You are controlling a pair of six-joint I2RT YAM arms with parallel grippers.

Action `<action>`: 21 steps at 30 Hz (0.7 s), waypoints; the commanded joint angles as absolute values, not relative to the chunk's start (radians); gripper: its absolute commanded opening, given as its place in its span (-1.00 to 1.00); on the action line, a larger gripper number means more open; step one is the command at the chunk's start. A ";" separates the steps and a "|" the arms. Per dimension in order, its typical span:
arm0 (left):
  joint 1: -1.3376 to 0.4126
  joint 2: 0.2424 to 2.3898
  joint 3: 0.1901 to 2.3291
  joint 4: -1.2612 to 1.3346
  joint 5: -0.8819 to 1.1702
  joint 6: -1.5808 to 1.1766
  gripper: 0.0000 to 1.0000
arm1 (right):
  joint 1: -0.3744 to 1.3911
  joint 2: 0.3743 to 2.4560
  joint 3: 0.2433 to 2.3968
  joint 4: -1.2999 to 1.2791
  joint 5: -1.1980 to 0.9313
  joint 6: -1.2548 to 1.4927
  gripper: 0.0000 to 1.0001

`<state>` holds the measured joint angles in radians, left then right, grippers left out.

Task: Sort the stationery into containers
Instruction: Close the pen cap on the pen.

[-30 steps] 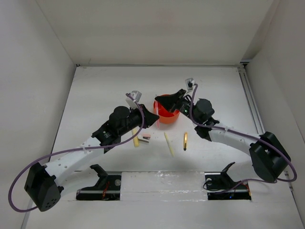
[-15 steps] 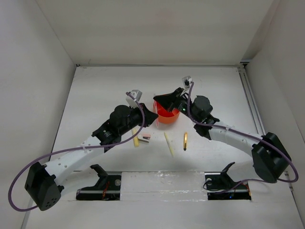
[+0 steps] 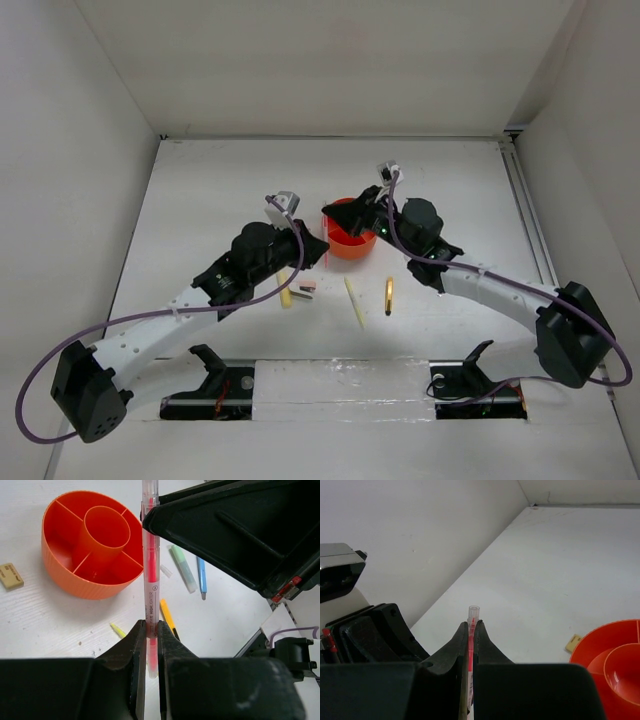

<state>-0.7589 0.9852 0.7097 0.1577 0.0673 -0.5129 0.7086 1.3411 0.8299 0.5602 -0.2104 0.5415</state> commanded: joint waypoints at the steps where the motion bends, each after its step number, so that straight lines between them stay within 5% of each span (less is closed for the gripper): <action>1: -0.738 0.901 0.776 0.416 -0.035 -0.502 -1.00 | 0.758 1.353 0.759 0.388 -0.272 0.476 -1.00; 21: -0.738 0.873 0.719 0.483 0.035 -0.341 -1.00 | 0.719 1.407 0.810 0.218 -0.448 0.493 -1.00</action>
<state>-0.7597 0.9508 0.6815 0.1261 0.0830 -0.4187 0.7071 1.3636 0.8291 0.5484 -0.2787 0.5426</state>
